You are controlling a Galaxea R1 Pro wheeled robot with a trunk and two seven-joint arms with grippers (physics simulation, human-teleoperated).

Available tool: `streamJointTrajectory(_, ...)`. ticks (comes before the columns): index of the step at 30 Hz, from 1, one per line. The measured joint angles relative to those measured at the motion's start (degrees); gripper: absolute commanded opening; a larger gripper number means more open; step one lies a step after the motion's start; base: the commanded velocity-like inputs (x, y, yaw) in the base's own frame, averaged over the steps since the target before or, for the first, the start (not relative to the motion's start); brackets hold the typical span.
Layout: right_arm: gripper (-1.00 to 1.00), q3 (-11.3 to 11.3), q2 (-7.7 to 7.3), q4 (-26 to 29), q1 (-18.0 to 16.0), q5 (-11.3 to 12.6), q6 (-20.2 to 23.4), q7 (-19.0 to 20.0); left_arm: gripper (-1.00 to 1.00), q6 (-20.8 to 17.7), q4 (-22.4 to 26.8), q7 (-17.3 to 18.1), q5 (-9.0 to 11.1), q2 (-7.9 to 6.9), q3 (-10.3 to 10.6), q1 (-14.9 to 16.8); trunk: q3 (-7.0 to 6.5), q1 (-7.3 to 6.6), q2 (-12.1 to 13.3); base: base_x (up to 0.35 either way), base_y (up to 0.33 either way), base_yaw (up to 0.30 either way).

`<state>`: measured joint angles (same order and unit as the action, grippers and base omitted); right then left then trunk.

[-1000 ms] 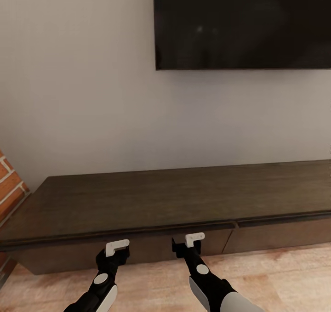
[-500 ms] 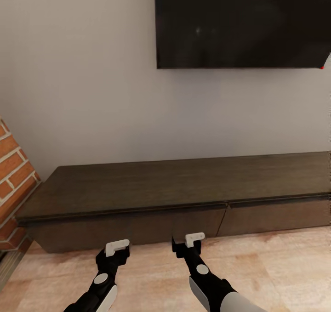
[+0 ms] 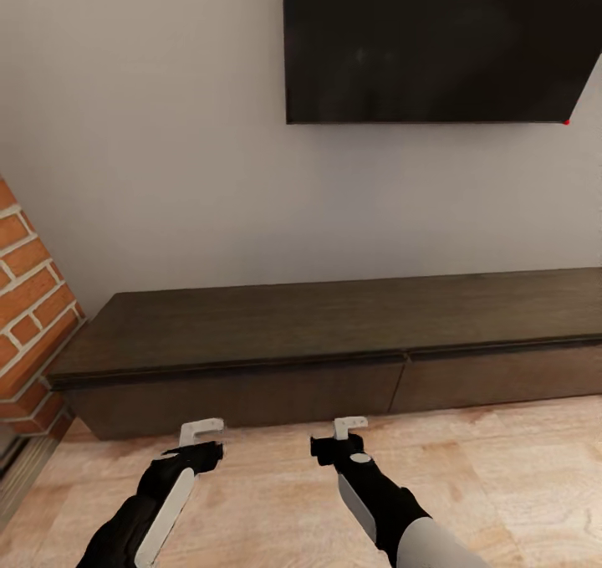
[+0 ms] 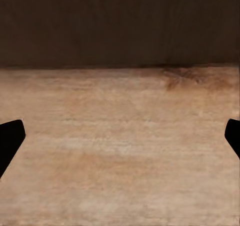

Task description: Place each of the two pumpkins and all three candles from the living room inside a cabinet in the living room (use any cabinet), then make sure every cabinet is closed, and position the cauldron so it is next to a table in the living room.

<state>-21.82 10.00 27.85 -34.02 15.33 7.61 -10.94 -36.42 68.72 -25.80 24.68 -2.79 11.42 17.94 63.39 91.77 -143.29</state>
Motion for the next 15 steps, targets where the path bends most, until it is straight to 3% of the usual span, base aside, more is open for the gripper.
streamJointTrajectory(2,1.00,2.25,0.00,2.41,-0.02,2.80,6.12,-0.82,1.00,-7.90,4.08,0.03,0.15,0.06,-2.67,0.00,0.00,0.00,0.00,-0.021,0.000,0.000)
streamJointTrajectory(6,1.00,4.52,0.00,5.33,-0.14,6.05,14.61,-2.10,1.00,-17.61,8.22,0.05,0.25,0.13,-4.37,0.00,-0.21,-0.03,0.01,-0.007,0.000,0.000)
streamJointTrajectory(10,1.00,5.09,0.00,7.32,-0.30,6.92,18.29,-3.31,1.00,-21.02,9.22,0.05,0.33,0.33,-4.75,0.00,-1.06,-0.32,0.45,-0.001,0.000,0.000)
streamJointTrajectory(15,1.00,5.15,0.00,7.88,-0.34,7.07,19.08,-3.51,1.00,-22.37,9.40,0.05,0.33,0.51,-5.28,0.00,-1.95,-1.42,2.46,0.000,0.000,0.000)
